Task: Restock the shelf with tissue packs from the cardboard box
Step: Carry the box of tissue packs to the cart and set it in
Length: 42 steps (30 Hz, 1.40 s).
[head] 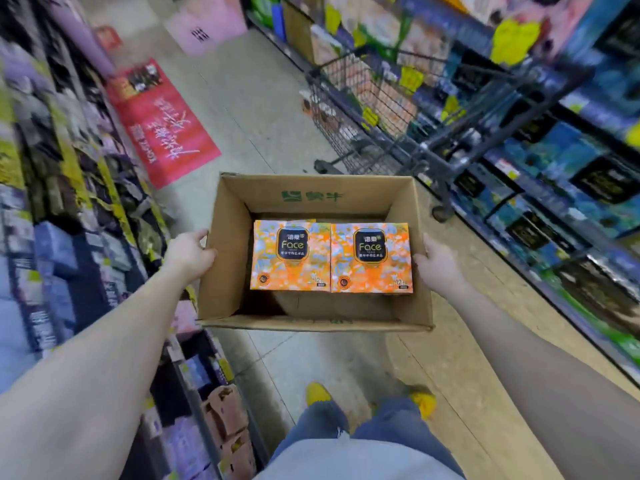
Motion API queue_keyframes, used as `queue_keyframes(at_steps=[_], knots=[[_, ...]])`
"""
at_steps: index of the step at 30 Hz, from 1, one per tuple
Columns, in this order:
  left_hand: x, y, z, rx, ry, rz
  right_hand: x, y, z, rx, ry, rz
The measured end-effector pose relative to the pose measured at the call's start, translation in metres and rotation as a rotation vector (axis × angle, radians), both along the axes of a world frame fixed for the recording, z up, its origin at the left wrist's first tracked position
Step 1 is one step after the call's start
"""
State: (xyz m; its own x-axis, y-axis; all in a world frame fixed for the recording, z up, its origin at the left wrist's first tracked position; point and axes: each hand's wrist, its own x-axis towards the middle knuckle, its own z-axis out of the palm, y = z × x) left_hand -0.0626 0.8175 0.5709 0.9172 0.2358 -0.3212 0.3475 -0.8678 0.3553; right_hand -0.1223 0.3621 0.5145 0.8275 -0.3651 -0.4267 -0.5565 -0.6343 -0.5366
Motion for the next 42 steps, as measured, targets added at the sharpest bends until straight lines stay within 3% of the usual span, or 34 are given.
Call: queue_keyframes(at_steps=[10,22,29,42], knots=[[0.082,0.082,0.081,-0.111,-0.064,0.131,0.117,0.071,0.096,-0.129,-0.202,0.215],[0.258,0.097,0.144,-0.226,-0.171,0.201,0.315,0.086,0.163,-0.103,-0.357,0.291],[0.361,0.073,0.17,-0.306,-0.214,0.186,0.404,0.061,0.206,-0.126,-0.415,0.236],[0.608,0.0,0.195,-0.412,-0.171,-0.137,0.521,0.013,0.231,-0.25,-0.401,-0.054]])
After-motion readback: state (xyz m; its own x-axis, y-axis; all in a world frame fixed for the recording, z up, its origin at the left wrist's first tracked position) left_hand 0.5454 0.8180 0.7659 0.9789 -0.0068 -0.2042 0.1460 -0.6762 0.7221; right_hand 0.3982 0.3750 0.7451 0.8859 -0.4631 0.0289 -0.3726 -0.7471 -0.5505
